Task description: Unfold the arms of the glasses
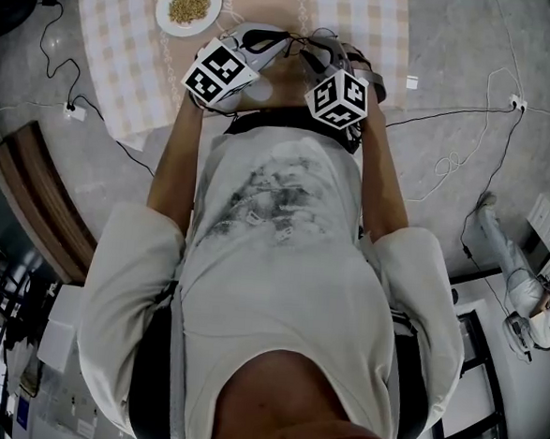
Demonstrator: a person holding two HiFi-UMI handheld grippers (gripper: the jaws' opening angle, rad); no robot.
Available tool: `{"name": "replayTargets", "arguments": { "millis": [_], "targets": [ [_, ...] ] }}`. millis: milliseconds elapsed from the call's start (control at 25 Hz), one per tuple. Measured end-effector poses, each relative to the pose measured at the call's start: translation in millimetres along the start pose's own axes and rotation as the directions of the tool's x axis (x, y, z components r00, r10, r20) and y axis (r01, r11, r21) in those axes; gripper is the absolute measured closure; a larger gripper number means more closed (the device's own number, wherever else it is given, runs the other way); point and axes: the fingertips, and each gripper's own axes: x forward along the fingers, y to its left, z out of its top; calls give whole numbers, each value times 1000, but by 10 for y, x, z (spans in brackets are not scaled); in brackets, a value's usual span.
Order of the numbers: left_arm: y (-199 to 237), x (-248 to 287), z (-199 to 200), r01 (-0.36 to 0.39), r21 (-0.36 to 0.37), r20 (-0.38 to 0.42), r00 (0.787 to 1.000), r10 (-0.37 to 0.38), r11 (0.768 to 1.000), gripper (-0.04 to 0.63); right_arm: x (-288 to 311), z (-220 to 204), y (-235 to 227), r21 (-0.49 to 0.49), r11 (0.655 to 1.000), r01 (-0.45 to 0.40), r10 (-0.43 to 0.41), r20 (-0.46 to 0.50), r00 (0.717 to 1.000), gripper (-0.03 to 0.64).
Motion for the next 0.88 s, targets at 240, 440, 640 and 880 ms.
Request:
{"name": "replayTargets", "arguments": {
  "millis": [240,440,640,880],
  "targets": [
    [-19,-2,27,4,-1,-3,1000,-4,1000,583,18,58,150,-28,999,-28,28,6,1000,492],
    [-31,12,35,7,-3,-5,1000,-7,1000,583,59,80,231,-57,998,-36,36,6,999,489],
    [-50,11,56,6,-5,2,1000,-6,1000,583,97,75,304,-96,995,-38,38,-6,999,489],
    [-53,1,81,7,-9,9,1000,-7,1000,583,138,88,315,-136,991,-7,5,-15,1000,489]
  ]
}}
